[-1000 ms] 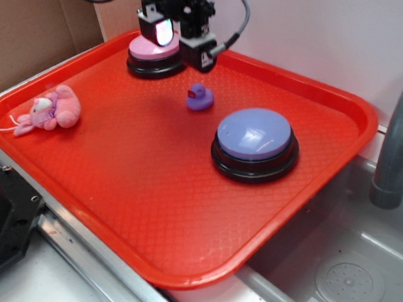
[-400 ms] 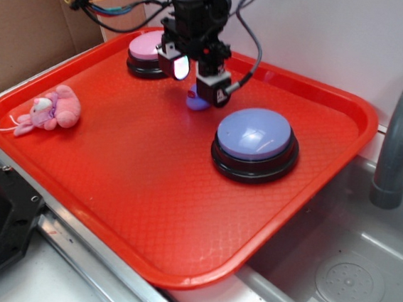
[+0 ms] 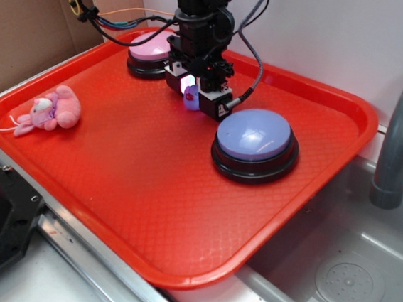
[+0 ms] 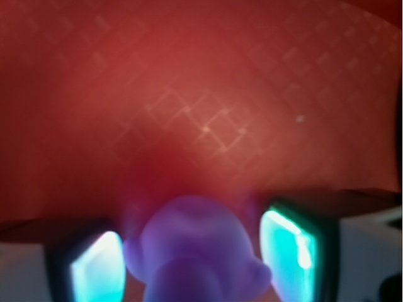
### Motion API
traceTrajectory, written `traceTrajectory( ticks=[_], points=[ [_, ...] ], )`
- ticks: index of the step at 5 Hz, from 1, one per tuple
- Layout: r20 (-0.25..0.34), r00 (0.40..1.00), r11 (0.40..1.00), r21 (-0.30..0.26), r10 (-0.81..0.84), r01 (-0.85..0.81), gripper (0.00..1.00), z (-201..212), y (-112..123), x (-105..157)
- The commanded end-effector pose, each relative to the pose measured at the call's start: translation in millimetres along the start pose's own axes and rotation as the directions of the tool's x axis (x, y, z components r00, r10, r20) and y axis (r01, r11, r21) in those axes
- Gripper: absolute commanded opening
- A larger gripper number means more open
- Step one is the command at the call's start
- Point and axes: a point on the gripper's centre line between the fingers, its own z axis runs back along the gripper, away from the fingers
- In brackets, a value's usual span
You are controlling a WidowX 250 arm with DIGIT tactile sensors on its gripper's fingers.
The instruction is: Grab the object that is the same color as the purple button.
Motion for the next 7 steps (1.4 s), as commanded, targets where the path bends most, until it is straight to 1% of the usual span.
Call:
traceTrajectory(
  ticks=[1,2,3,4,5,6,7],
  points=[
    [0.046,0.999,0.998,0.063,-0.008,0.005,0.0,31.6,6.9,-12.0],
    [0.122,0.991,0.995,0.077,0.059,-0.068,0.0,80.9,13.5,-17.7],
    [0.141,0.979,0.984,0.086,0.144,-0.157,0.0,130.8,19.3,-28.1],
    [0.156,0.966,0.969,0.105,0.206,-0.224,0.0,180.6,26.4,-43.8],
    [0.156,0.959,0.966,0.07,0.237,-0.25,0.0,205.8,30.6,-62.1],
    [0.17,0.957,0.967,0.057,0.236,-0.248,0.0,214.5,33.7,-83.8],
    [0.16,0.957,0.968,0.037,0.241,-0.249,0.0,209.7,37.7,-99.3]
  ],
)
